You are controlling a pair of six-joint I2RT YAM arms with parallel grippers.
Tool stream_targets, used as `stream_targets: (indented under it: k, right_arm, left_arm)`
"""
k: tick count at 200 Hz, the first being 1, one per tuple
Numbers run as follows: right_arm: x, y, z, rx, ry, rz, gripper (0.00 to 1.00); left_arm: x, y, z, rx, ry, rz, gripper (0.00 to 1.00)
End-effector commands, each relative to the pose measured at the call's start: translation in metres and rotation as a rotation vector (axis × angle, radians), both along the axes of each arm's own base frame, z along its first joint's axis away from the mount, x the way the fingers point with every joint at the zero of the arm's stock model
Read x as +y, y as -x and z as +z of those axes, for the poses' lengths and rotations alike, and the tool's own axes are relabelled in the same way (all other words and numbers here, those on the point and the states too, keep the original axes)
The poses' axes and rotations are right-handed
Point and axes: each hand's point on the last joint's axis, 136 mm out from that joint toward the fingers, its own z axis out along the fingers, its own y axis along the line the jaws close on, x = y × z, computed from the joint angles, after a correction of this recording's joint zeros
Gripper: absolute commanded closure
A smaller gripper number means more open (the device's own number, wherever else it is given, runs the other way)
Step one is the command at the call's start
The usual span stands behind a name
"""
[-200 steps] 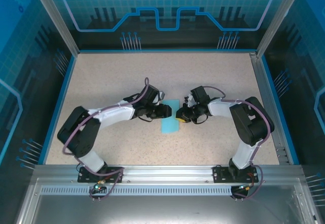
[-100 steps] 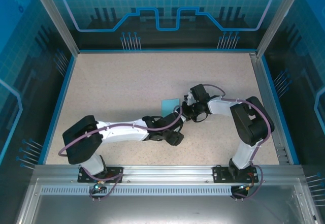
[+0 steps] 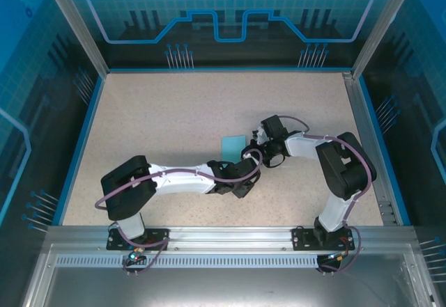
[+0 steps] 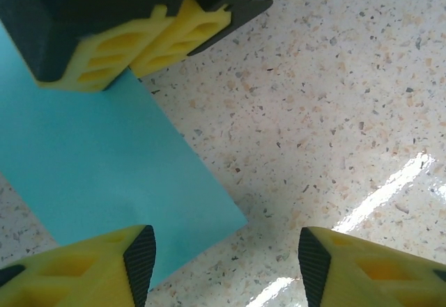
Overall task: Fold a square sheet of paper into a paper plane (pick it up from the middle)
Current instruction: Third fold the triangle at the center of the table.
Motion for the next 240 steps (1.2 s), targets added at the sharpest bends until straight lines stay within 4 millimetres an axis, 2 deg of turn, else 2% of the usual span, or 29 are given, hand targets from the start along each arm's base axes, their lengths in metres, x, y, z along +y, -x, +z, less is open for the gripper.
stream_targets:
  k: [1, 52, 90, 116, 155, 181, 206, 240]
  right_arm:
    - [-0.002, -0.003, 0.005, 0.004, -0.010, 0.006, 0.88]
    - [-0.004, -0.002, 0.005, -0.003, 0.009, 0.008, 0.87]
    - [-0.008, -0.002, 0.011, -0.028, 0.017, 0.007, 0.85]
    - [-0.013, -0.001, 0.013, -0.036, 0.026, 0.002, 0.81]
    - [-0.027, -0.006, 0.026, -0.093, 0.066, -0.025, 0.78]
    - [-0.031, -0.010, 0.033, -0.127, 0.086, -0.036, 0.80]
    - [-0.020, -0.014, 0.037, -0.147, 0.079, -0.004, 0.81]
    - [0.000, -0.026, 0.024, -0.125, 0.108, 0.050, 0.86]
  left_arm:
    - [-0.002, -0.005, 0.010, -0.045, -0.010, -0.006, 0.49]
    - [0.007, -0.009, 0.021, -0.086, 0.006, 0.025, 0.81]
    - [0.013, -0.011, 0.023, -0.044, 0.072, 0.054, 0.96]
    - [0.015, -0.010, 0.026, 0.003, 0.135, 0.047, 0.99]
    - [0.020, -0.011, 0.025, 0.108, 0.236, 0.056, 1.00]
    - [0.023, -0.014, 0.026, 0.155, 0.301, 0.065, 1.00]
    - [0.025, -0.017, 0.026, 0.191, 0.331, 0.073, 1.00]
    - [0.029, -0.021, 0.022, 0.219, 0.342, 0.083, 1.00]
